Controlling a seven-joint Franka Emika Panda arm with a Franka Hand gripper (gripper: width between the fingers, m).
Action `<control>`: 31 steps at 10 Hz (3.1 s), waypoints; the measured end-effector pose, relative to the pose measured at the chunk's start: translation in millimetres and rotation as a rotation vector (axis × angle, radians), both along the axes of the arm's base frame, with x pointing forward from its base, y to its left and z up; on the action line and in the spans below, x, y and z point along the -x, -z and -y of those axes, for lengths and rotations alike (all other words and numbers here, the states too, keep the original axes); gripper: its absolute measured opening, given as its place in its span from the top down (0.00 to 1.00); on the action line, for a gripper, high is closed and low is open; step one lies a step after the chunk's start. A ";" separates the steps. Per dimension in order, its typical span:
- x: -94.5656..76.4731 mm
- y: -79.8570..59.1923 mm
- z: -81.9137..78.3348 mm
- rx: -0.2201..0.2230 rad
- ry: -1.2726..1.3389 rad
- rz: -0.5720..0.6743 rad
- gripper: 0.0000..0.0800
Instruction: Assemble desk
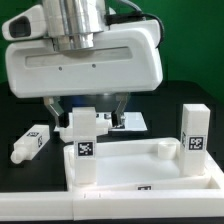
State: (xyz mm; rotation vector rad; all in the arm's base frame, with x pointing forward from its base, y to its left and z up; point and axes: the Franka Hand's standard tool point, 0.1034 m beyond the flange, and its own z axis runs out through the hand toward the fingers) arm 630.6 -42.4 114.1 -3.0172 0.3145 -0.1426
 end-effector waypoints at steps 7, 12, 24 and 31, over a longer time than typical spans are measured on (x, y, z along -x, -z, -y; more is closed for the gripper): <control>3.9 2.6 5.2 -0.056 0.556 -0.065 0.63; 1.9 3.8 8.5 -0.197 1.287 -0.142 0.64; -1.8 3.0 3.6 0.034 -0.145 0.043 0.19; 0.4 5.2 9.2 -0.040 0.546 -0.021 0.64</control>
Offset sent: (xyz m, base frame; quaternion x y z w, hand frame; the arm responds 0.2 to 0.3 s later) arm 0.0000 0.0000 0.0000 0.0000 0.0000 0.1938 0.9810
